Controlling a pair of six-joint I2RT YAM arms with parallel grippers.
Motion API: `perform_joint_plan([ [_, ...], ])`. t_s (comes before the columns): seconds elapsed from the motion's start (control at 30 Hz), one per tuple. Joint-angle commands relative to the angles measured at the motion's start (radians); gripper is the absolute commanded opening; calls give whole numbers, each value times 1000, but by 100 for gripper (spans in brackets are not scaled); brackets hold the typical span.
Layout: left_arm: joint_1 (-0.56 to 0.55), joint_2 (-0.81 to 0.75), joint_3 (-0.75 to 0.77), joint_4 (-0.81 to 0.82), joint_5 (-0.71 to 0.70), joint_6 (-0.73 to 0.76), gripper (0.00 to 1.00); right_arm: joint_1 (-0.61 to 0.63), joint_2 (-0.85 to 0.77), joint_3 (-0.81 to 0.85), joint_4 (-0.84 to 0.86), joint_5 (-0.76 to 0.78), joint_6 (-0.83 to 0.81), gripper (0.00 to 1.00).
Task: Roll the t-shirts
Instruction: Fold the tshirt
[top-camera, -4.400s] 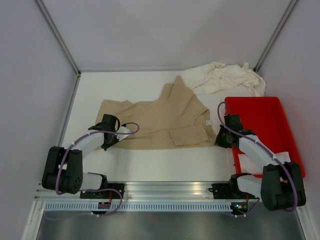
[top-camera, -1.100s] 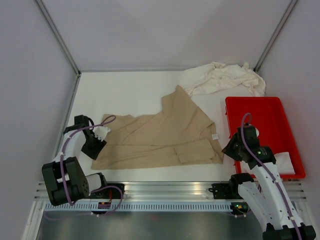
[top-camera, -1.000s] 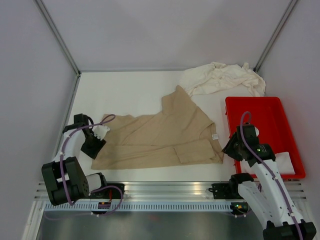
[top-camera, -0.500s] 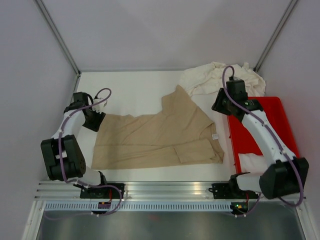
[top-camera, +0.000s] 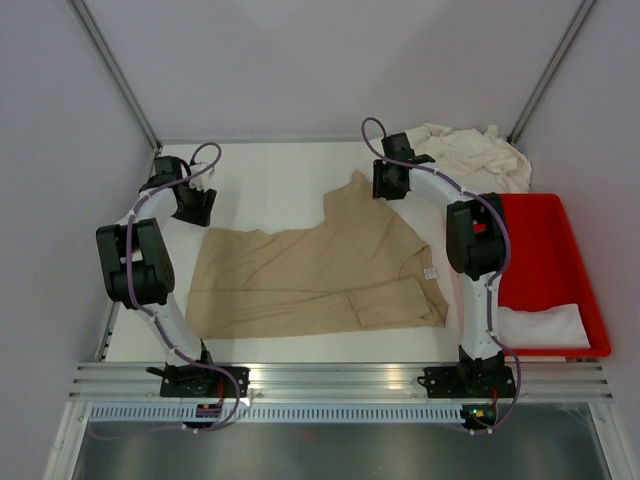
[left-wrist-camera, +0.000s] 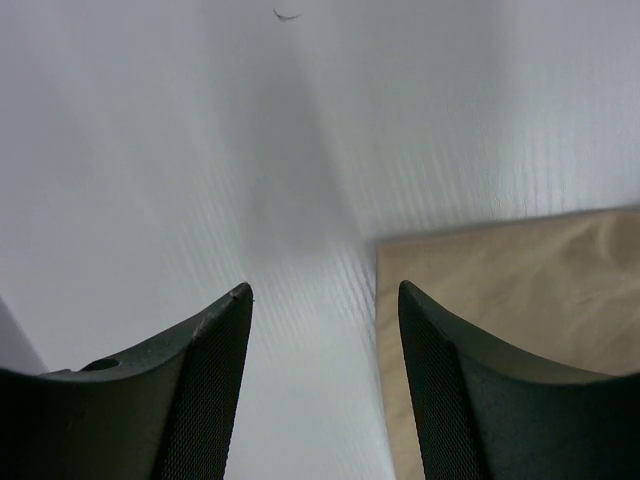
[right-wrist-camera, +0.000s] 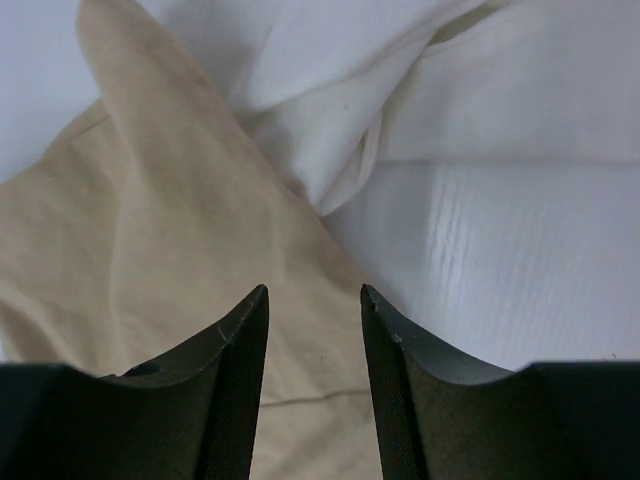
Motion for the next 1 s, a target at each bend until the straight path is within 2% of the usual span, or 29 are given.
perform_joint_plan([
  [0.0, 2, 79, 47, 9, 66, -60, 65, 1, 83, 100, 8, -20, -50, 49],
  [0.17, 5, 166, 98, 1, 96, -89, 63, 0, 146, 125, 35, -28, -65, 49],
  [0.47, 5, 171, 103, -65, 220, -120, 58, 3, 152, 96, 66, -57, -62, 45],
  [0.57, 3, 148, 104, -76, 257, -129, 56, 0, 151, 93, 69, -75, -58, 30],
  [0.6, 3, 145, 103, -77, 266, -132, 55, 0, 146, 87, 74, -83, -56, 22],
  [0.67, 5, 146, 109, -77, 280, -137, 51, 1, 136, 76, 88, -94, -48, 16],
  [0.7, 3, 153, 113, -80, 283, -137, 49, 1, 131, 67, 91, -95, -47, 10],
  [0.8, 3, 191, 133, -114, 263, -119, 40, 0, 120, 67, 94, -110, -39, 3],
  [0.83, 7, 202, 138, -119, 254, -109, 33, 0, 107, 65, 92, -123, -35, 0],
  [0.97, 10, 185, 132, -134, 231, -85, 20, 0, 61, 39, 100, -129, -33, 0],
])
